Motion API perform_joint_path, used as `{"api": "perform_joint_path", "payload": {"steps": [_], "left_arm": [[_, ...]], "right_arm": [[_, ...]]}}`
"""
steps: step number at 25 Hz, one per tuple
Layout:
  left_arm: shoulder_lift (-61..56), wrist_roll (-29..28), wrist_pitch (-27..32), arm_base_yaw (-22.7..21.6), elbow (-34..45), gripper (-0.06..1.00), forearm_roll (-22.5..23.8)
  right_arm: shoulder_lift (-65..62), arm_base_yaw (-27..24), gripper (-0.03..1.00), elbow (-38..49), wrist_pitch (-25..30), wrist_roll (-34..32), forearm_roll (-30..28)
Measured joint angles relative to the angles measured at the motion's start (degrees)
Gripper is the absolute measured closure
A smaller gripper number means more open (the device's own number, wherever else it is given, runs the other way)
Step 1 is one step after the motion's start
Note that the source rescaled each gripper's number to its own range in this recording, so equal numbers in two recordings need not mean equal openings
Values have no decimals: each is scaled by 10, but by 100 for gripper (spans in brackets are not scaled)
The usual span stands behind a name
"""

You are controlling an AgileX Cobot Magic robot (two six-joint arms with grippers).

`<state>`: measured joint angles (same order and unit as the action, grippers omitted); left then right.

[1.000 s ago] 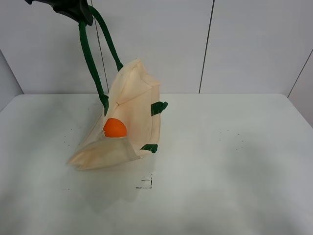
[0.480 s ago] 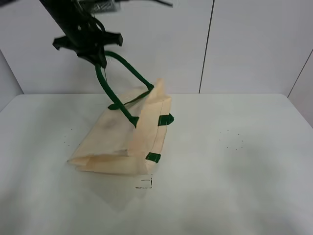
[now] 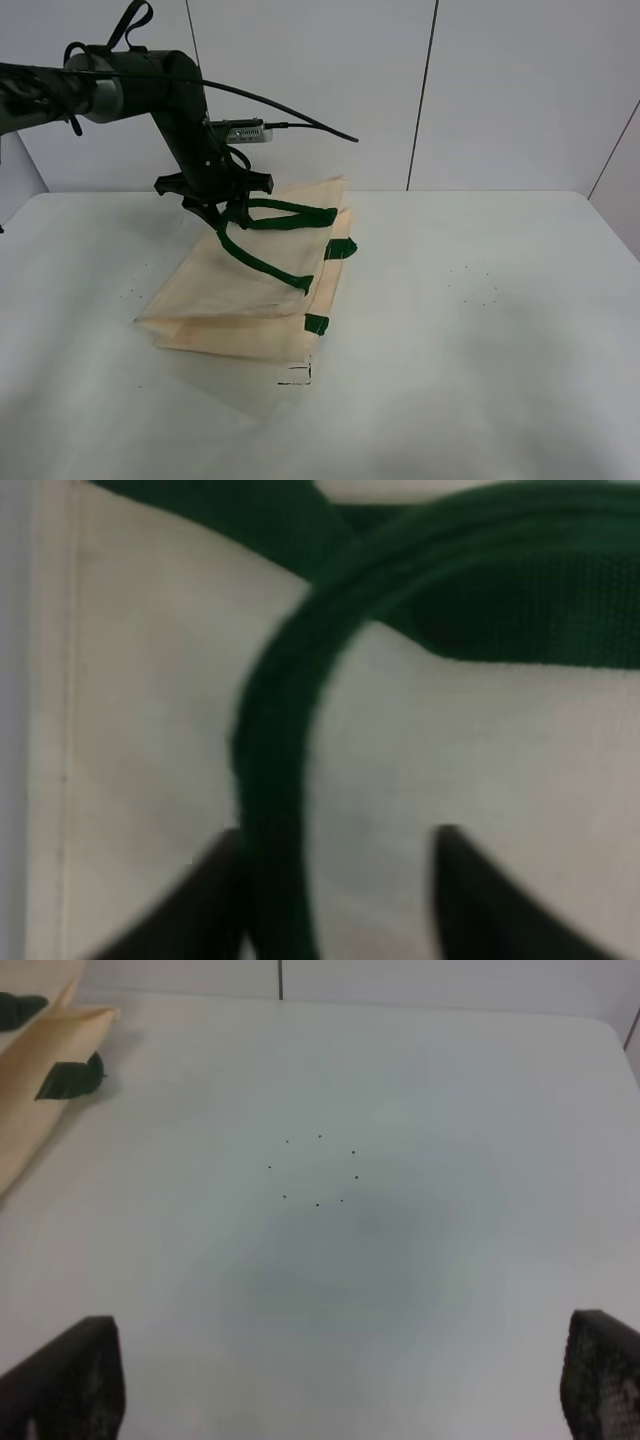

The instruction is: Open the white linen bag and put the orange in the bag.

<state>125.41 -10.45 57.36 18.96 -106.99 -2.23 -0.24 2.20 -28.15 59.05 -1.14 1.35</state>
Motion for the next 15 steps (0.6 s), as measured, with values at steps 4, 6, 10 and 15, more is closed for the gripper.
{"api": "perform_joint_path", "payload": {"steps": [4, 6, 10, 15], "left_arm": [[-1, 1, 0, 0, 0, 9, 22], [-1, -1, 6, 0, 0, 6, 57], [-1, -11, 21, -20, 0, 4, 83], [-1, -1, 31, -96, 0, 4, 62]], "right_arm": [[0, 0, -3, 0, 0, 0, 0], [0, 0, -3, 0, 0, 0, 0], [0, 0, -3, 0, 0, 0, 0], [0, 0, -3, 0, 0, 0, 0]]}}
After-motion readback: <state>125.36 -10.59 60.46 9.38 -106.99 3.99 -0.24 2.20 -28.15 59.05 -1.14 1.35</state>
